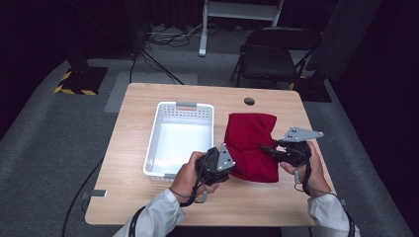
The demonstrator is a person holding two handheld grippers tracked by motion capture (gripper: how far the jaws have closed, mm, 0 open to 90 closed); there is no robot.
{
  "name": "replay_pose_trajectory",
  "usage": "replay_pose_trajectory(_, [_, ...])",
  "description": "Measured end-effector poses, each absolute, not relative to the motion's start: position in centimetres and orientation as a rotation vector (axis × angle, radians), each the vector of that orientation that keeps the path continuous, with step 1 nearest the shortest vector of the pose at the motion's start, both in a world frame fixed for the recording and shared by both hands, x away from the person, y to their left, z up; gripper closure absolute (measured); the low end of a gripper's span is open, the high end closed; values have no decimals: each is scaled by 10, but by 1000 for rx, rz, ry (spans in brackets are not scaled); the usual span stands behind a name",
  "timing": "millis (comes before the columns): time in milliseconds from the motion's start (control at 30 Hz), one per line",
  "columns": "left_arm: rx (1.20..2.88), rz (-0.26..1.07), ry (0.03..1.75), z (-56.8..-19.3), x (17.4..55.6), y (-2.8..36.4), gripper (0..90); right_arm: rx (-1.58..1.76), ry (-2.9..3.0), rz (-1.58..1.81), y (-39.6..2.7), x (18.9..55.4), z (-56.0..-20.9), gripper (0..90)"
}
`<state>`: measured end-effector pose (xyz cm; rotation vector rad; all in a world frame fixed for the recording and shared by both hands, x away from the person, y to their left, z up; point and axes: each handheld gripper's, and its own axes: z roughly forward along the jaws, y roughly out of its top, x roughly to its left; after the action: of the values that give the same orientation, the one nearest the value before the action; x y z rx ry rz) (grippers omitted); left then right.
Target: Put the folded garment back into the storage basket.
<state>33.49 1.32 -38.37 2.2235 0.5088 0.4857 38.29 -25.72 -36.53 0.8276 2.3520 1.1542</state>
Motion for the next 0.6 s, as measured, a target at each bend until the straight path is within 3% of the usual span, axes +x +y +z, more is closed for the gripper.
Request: replay_pose_trajectory(600, [2181, 542, 567, -369, 335, 45, 650, 774, 2348, 1186, -224, 394, -350, 670])
